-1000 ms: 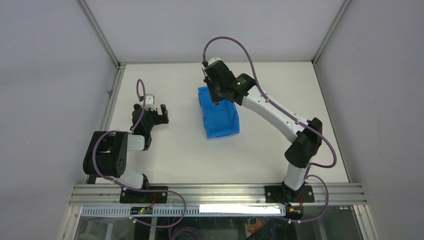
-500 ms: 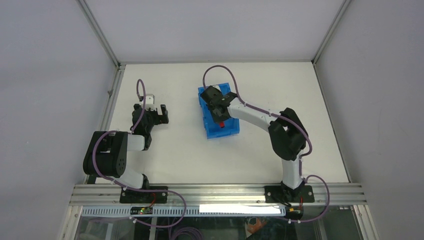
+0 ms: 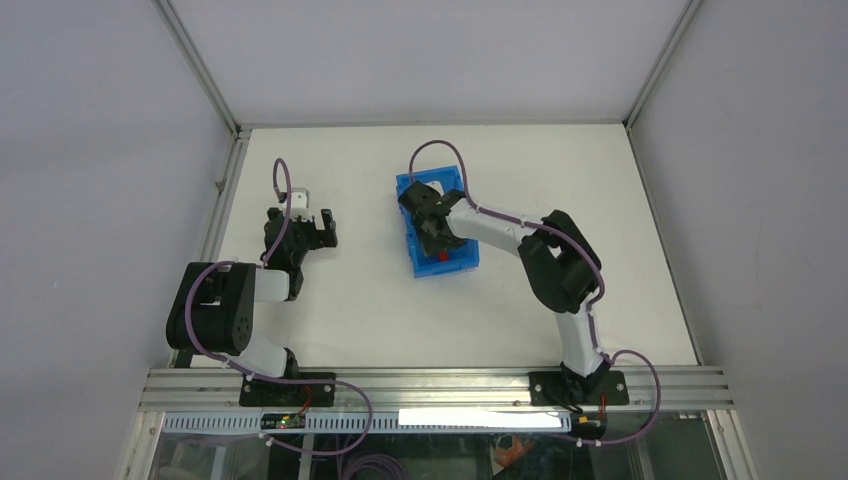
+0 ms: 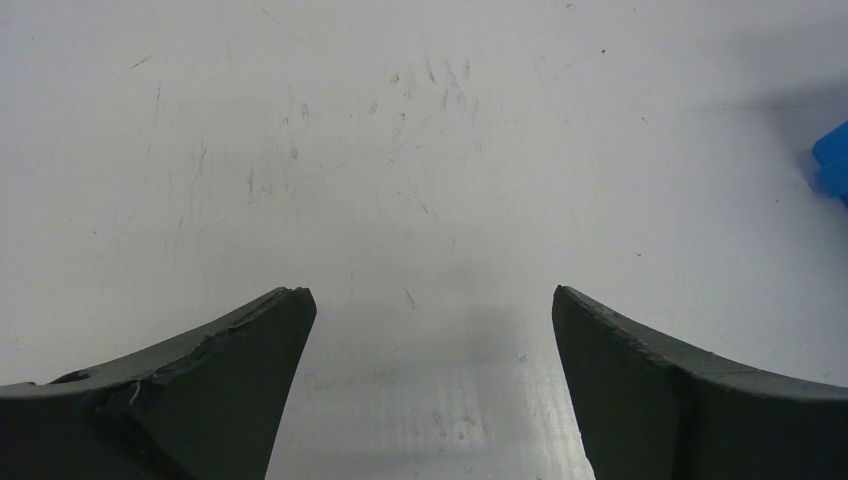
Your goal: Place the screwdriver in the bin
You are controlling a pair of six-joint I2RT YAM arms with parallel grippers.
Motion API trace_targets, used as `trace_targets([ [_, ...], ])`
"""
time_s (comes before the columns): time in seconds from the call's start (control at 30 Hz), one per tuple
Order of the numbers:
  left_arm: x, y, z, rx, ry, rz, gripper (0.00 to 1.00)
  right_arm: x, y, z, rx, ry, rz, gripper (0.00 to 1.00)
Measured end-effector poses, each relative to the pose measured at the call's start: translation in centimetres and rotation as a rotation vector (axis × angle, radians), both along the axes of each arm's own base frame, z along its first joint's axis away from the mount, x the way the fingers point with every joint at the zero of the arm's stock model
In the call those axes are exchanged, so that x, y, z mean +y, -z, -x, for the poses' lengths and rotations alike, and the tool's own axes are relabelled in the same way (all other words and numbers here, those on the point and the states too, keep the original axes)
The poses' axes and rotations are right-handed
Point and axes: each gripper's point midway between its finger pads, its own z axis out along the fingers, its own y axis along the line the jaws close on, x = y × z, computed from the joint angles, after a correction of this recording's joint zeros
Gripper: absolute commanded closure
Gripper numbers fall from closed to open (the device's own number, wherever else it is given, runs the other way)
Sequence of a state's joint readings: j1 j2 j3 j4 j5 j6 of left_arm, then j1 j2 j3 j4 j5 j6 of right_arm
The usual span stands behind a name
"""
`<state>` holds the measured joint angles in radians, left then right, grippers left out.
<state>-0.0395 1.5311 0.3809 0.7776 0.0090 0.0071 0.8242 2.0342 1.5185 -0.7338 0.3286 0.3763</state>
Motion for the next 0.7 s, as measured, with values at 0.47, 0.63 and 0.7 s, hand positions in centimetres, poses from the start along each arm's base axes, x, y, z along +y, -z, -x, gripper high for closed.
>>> trace_targets([
  [0.47, 0.0, 0.0, 0.0, 0.0, 0.0, 0.0, 0.01, -1.2, -18.5, -4.9, -0.346, 0.01, -0.213, 0.01],
  [0.63, 0.0, 0.0, 0.0, 0.0, 0.0, 0.0, 0.01, -8.7, -19.8, -6.5, -0.381, 0.156, -0.205, 0.01],
  [0.7, 0.0, 0.0, 0.0, 0.0, 0.0, 0.0, 0.01, -12.1, -19.0, -6.6, -0.362, 0.223, -0.189, 0.01],
])
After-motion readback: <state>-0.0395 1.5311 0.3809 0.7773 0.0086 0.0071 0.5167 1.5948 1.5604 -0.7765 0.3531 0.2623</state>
